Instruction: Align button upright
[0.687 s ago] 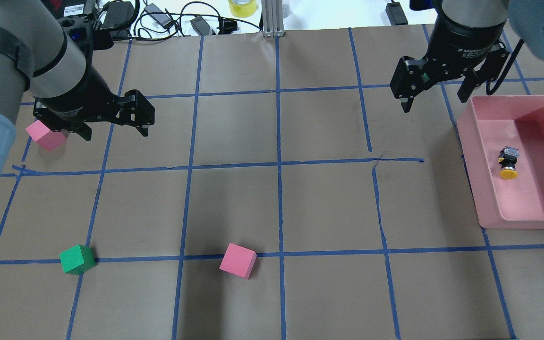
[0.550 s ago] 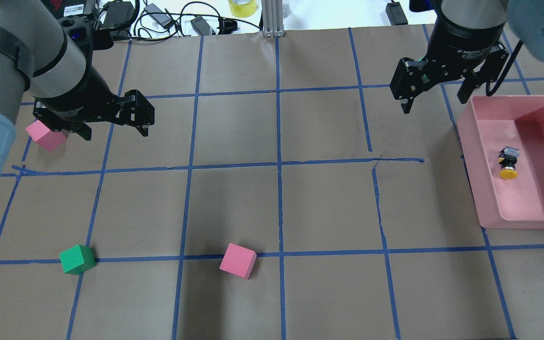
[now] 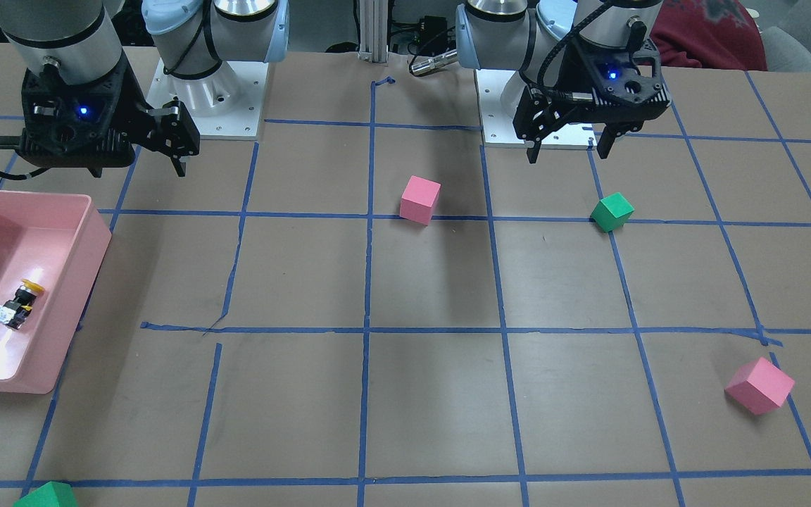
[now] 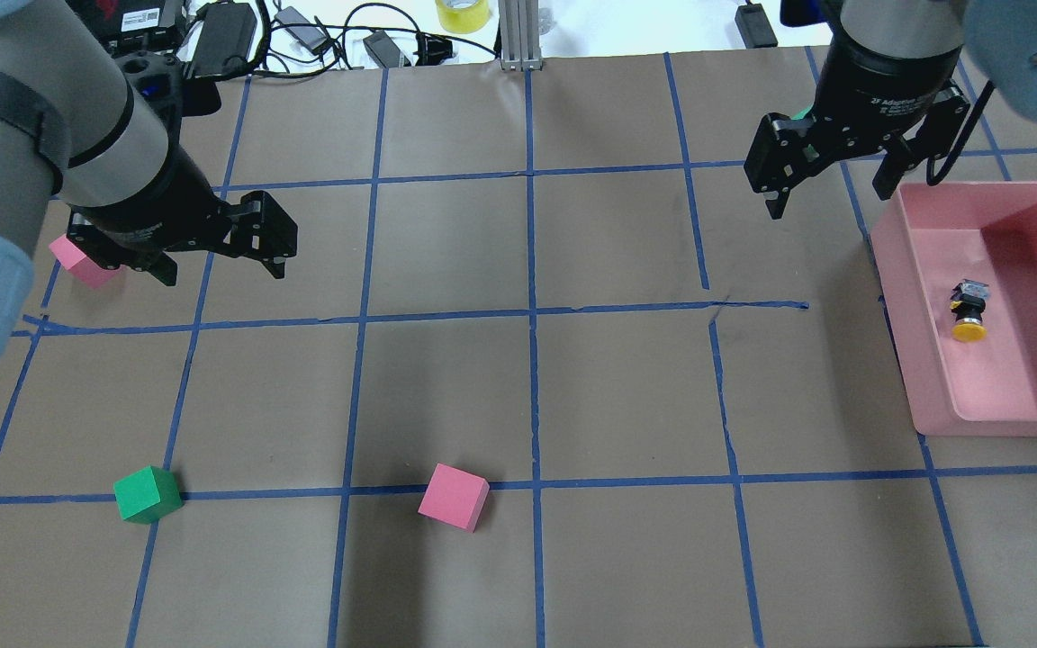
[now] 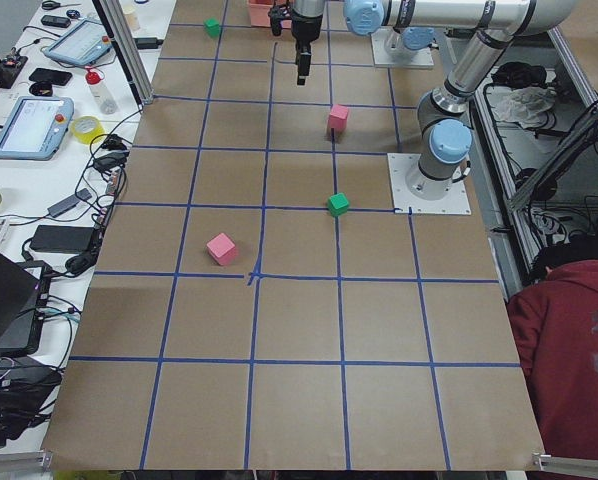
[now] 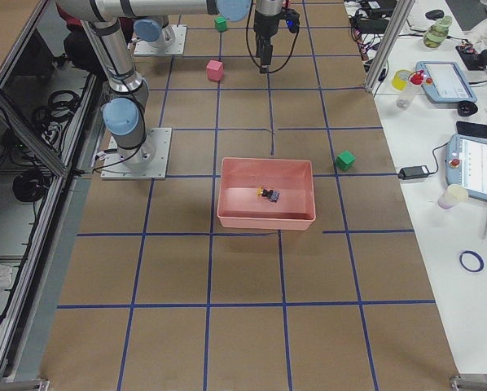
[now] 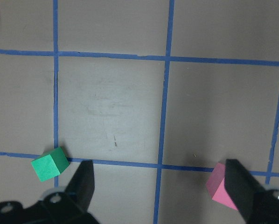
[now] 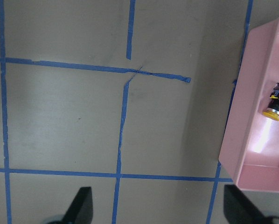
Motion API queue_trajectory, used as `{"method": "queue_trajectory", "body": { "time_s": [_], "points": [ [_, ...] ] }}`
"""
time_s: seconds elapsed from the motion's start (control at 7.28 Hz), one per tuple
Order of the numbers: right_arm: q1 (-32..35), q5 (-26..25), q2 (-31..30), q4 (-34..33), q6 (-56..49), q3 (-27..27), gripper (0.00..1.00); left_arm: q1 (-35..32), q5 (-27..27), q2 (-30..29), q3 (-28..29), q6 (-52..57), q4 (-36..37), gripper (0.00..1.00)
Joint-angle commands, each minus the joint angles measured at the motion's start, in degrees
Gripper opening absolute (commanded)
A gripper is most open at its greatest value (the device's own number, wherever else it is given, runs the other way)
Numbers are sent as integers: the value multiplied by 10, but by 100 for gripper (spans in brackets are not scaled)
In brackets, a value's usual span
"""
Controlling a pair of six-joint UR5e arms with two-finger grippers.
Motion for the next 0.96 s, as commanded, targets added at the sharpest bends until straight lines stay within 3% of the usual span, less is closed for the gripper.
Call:
{"method": "queue_trajectory", "body": {
  "time_s": [0.0, 0.41, 0.82],
  "points": [
    [0, -2, 1, -4, 0, 0, 100, 0, 0, 0, 0, 0, 0, 100],
    [-2, -31, 2, -2, 0, 3, 100, 0, 0, 0, 0, 0, 2, 100],
    [-1, -21, 5, -6, -2, 3, 100, 0, 0, 0, 0, 0, 2, 100]
  ]
}}
